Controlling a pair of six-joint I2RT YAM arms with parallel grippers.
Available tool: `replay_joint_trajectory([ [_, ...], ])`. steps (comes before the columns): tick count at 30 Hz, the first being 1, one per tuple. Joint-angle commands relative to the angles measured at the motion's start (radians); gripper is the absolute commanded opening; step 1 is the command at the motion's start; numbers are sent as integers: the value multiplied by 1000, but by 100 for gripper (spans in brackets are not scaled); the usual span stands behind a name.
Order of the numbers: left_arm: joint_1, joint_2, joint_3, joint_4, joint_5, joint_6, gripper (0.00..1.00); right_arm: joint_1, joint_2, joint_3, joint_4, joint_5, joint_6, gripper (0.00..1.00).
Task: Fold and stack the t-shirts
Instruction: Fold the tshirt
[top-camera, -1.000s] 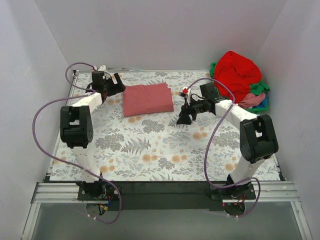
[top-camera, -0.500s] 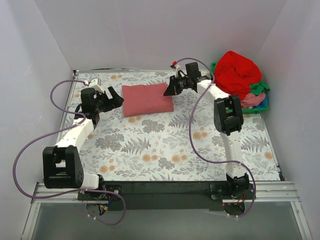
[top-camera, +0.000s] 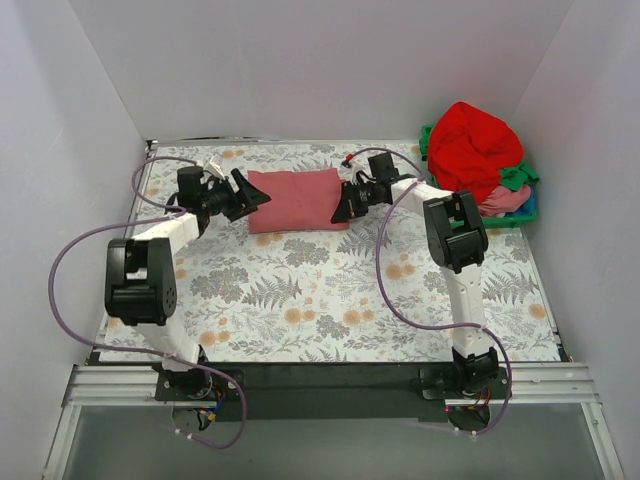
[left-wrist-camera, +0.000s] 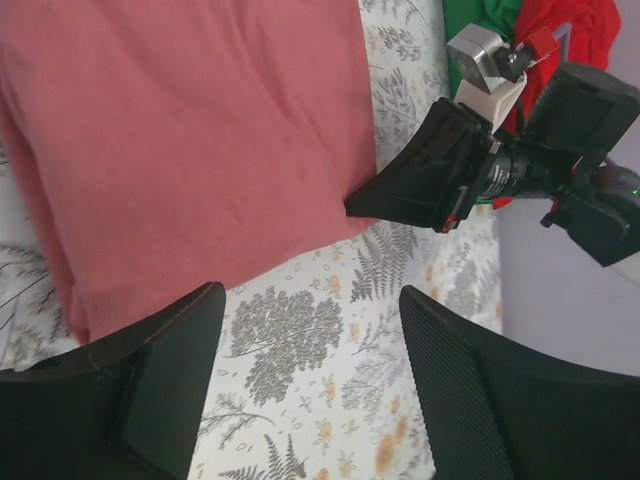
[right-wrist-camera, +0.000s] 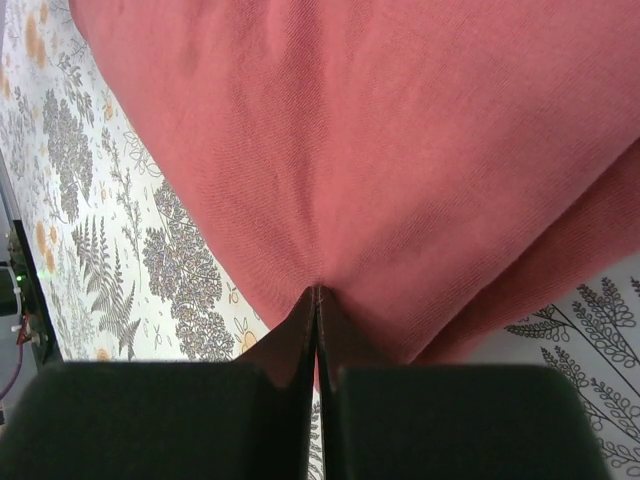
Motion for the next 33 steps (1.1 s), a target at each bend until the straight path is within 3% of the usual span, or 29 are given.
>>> replay_joint_trajectory([
  [1,-18,106,119,37,173,-96,67,-13,-25,-36,-26,44,-15,2],
  [10,-139,418,367,10,235,-151,39,-16,-22,-41,-26,24,-26,2],
  [17,-129,465,338,-167,69,-58,27,-42,-40,-67,-25,30,-29,2],
  [20,-113,465,326,-213,-12,-27,27,-57,-40,-76,-26,35,-32,2],
  [24,-107,435,358,-191,38,17,40,-59,-53,-24,-90,-48,-117,5],
  [27,-107,335,424,-185,39,80,48,-65,-79,97,-226,-65,-257,14],
  [30,-107,224,441,-230,-165,140,70,-86,-146,156,-291,-56,-370,30],
  [32,-100,131,423,-256,-364,178,94,-96,-213,151,-342,-36,-424,39],
  [33,-95,109,409,-262,-416,181,98,-100,-239,130,-353,-1,-475,48],
])
